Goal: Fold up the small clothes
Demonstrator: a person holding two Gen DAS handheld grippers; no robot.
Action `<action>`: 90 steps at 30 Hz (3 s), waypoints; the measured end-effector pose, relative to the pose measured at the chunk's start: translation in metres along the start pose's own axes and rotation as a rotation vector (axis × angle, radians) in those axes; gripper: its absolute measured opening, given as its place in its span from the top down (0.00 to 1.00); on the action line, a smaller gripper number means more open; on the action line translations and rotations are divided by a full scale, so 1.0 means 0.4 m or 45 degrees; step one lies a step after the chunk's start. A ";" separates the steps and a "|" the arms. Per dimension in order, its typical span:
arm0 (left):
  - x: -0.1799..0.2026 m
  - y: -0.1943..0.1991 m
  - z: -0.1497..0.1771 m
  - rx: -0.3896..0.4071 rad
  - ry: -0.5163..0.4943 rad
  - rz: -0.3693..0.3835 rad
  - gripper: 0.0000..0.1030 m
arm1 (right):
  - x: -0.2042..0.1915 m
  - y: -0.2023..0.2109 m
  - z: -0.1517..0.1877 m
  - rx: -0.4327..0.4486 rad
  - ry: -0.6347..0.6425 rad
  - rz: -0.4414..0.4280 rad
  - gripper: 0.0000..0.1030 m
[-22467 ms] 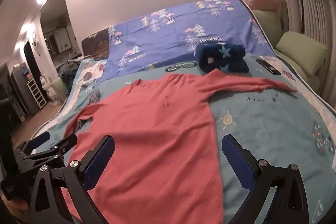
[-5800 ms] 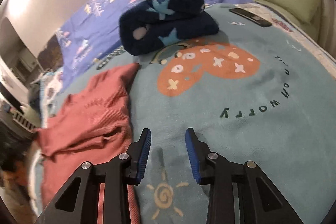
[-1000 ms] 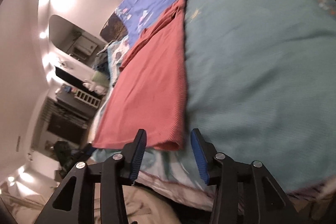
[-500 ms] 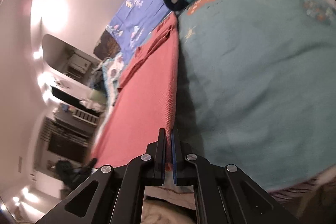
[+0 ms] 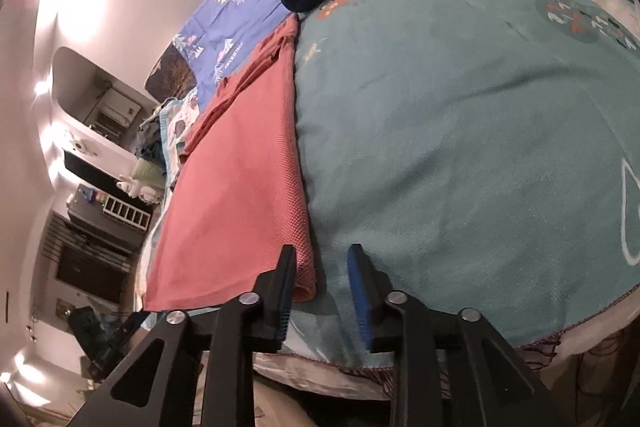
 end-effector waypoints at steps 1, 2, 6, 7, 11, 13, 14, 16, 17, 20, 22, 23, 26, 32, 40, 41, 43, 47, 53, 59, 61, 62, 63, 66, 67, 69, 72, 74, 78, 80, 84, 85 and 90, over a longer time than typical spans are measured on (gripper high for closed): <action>-0.002 -0.016 0.001 -0.016 0.022 0.006 0.30 | -0.003 -0.005 0.002 -0.004 0.005 -0.010 0.68; -0.002 -0.023 0.001 -0.016 0.035 0.014 0.30 | -0.005 -0.013 0.002 -0.012 0.006 -0.014 0.66; -0.001 -0.034 -0.010 0.026 0.051 0.018 0.30 | -0.009 -0.018 0.006 -0.024 0.018 -0.031 0.60; -0.002 -0.034 -0.014 0.030 0.062 0.026 0.30 | -0.011 -0.016 0.006 -0.025 0.020 -0.038 0.60; -0.005 -0.026 -0.031 0.036 0.151 0.140 0.30 | -0.023 -0.021 0.002 -0.037 0.038 -0.061 0.57; -0.003 -0.029 -0.038 0.037 0.168 0.167 0.30 | -0.032 -0.037 0.001 -0.067 0.057 -0.079 0.56; -0.003 -0.036 -0.039 0.031 0.167 0.154 0.30 | -0.035 -0.048 -0.002 -0.082 0.063 -0.087 0.55; -0.009 -0.060 -0.040 0.008 0.184 0.138 0.30 | -0.038 -0.070 -0.004 -0.106 0.069 -0.105 0.54; -0.009 -0.065 -0.042 0.009 0.192 0.144 0.35 | -0.039 -0.076 -0.004 -0.113 0.072 -0.114 0.54; -0.003 -0.079 -0.044 -0.031 0.178 0.201 0.91 | -0.043 -0.095 -0.007 -0.149 0.107 -0.154 0.54; -0.008 -0.092 -0.043 -0.057 0.211 0.210 0.92 | -0.045 -0.103 -0.011 -0.170 0.135 -0.173 0.54; -0.010 -0.088 -0.044 -0.052 0.238 0.222 0.92 | -0.047 -0.104 -0.015 -0.173 0.137 -0.181 0.61; -0.012 -0.036 -0.057 0.017 0.291 0.249 0.92 | -0.057 -0.112 -0.016 -0.197 0.109 -0.232 0.94; -0.018 0.084 -0.106 0.145 0.265 0.227 0.93 | -0.104 -0.031 -0.027 -0.133 0.080 -0.419 0.96; -0.012 0.009 -0.056 0.014 0.177 0.131 0.92 | -0.065 -0.029 0.003 -0.167 0.102 -0.269 0.95; -0.016 -0.002 -0.047 -0.004 0.177 0.118 0.92 | -0.058 -0.036 0.005 -0.175 0.099 -0.244 0.95; -0.025 -0.014 -0.036 -0.028 0.188 0.104 0.90 | -0.035 -0.047 0.016 -0.187 0.086 -0.190 0.92; -0.038 -0.017 -0.027 -0.033 0.210 0.071 0.34 | -0.024 -0.041 0.008 -0.147 0.079 -0.175 0.60; -0.021 -0.074 -0.048 -0.027 0.177 0.089 0.30 | -0.058 -0.103 -0.008 -0.193 0.151 -0.220 0.42; 0.006 -0.060 -0.082 -0.002 0.170 0.154 0.94 | -0.093 -0.116 -0.007 -0.205 0.151 -0.293 0.96; 0.012 -0.002 -0.108 0.079 0.163 0.186 0.94 | -0.118 -0.080 -0.012 -0.154 0.165 -0.355 0.96; 0.008 0.024 -0.126 0.113 0.174 0.211 0.94 | -0.131 -0.055 -0.022 -0.121 0.169 -0.396 0.96; 0.003 0.044 -0.145 0.142 0.180 0.222 0.94 | -0.137 -0.042 -0.030 -0.106 0.173 -0.412 0.96; -0.004 0.067 -0.186 0.198 0.171 0.221 0.94 | -0.153 -0.014 -0.062 -0.070 0.180 -0.451 0.96; -0.003 0.071 -0.202 0.213 0.171 0.226 0.94 | -0.160 -0.009 -0.072 -0.060 0.181 -0.471 0.96; 0.005 0.072 -0.225 0.225 0.168 0.237 0.94 | -0.174 -0.004 -0.085 -0.042 0.190 -0.496 0.96; 0.031 0.070 -0.263 0.247 0.122 0.238 0.94 | -0.199 0.003 -0.105 -0.028 0.220 -0.531 0.96; 0.040 0.071 -0.293 0.264 0.101 0.228 0.94 | -0.218 -0.002 -0.114 -0.027 0.239 -0.528 0.96; 0.032 0.064 -0.362 0.303 0.121 0.226 0.93 | -0.242 -0.003 -0.166 -0.011 0.273 -0.519 0.96; 0.027 0.061 -0.397 0.320 0.130 0.223 0.93 | -0.253 -0.001 -0.199 0.014 0.279 -0.528 0.96; 0.019 0.044 -0.465 0.342 0.115 0.201 0.93 | -0.279 -0.009 -0.272 0.054 0.288 -0.527 0.95; 0.016 0.035 -0.489 0.348 0.109 0.191 0.93 | -0.287 -0.015 -0.295 0.065 0.292 -0.527 0.95; 0.000 -0.016 -0.586 0.363 0.111 0.171 0.93 | -0.317 -0.053 -0.399 0.103 0.303 -0.515 0.95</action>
Point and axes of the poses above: each gripper's, at about its wrist camera, not at the fingertips, and y roughly against the way its jaws point, x to its right, z to its underside, the point moved 6 cm from there along -y, roughly the way its jaws point, and after that the axes turned 4 degrees about -z, right-handed, at the moved point
